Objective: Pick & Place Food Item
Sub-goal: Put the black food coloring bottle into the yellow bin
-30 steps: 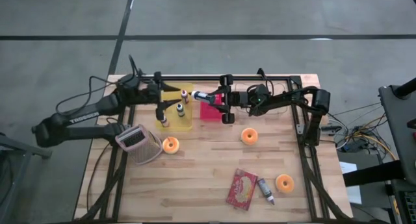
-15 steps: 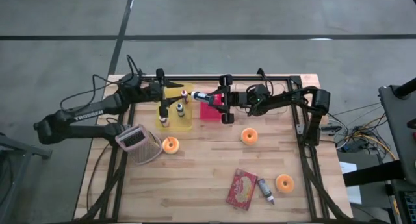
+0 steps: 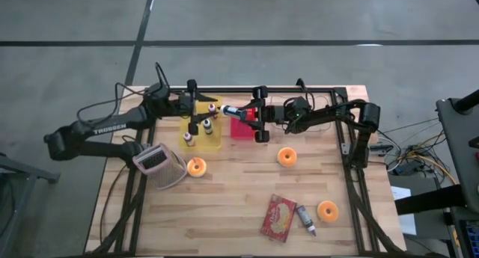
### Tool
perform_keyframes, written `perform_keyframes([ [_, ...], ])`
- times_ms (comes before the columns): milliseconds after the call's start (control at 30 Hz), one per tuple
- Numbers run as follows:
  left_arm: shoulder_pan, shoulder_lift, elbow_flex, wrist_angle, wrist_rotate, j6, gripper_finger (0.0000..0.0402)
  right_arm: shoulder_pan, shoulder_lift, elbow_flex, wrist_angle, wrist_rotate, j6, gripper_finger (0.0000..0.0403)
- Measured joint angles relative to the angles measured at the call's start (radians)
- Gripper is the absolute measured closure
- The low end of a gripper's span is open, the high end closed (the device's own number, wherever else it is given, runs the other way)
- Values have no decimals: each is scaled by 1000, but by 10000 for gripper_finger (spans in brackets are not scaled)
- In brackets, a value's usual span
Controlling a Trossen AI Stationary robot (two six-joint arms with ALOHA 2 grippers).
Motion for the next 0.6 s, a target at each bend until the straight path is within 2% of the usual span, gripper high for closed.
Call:
perform_keyframes([
  [600,-12,122,81,-2,42,0,197,-1,0,0,-23,4,-11,235],
])
